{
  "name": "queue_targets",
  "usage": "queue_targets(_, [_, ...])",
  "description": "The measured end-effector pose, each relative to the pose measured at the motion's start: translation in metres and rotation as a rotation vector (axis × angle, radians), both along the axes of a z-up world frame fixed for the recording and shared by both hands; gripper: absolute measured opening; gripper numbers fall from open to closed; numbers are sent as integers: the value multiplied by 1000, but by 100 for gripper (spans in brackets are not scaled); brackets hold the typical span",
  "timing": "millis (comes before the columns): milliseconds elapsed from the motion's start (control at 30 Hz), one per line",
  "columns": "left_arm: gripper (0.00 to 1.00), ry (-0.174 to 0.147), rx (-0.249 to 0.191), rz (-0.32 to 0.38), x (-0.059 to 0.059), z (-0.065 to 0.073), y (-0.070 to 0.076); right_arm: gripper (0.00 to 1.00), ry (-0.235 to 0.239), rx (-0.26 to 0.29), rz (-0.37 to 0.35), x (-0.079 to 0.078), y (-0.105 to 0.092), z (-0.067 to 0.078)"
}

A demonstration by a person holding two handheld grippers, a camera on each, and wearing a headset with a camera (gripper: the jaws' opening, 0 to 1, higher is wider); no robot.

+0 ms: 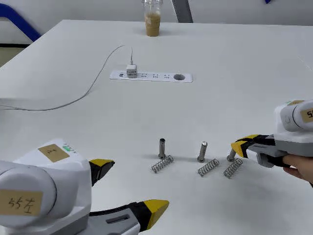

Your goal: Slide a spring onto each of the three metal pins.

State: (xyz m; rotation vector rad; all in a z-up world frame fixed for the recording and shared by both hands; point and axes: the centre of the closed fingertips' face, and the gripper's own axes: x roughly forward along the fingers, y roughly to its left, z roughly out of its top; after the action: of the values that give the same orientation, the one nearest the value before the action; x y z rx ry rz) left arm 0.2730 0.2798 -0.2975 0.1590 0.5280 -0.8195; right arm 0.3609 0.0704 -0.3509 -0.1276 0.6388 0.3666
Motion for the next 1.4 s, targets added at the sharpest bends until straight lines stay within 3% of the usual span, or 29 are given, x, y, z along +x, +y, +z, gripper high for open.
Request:
queue_targets(567, [70, -7, 8, 6, 1, -1, 2, 9, 12, 21, -16, 0, -1, 0])
queue_targets(800, [69, -5, -8, 9, 1, 1, 0, 10, 8, 17, 12, -3, 3, 1])
queue_targets(1167, [68, -25, 22, -6, 7, 0, 0, 21, -11, 33, -4, -8, 2, 10])
queue_targets(1400, [64, -31, 40, -17, 16, -6, -2, 33, -52, 70, -22, -16, 0, 24])
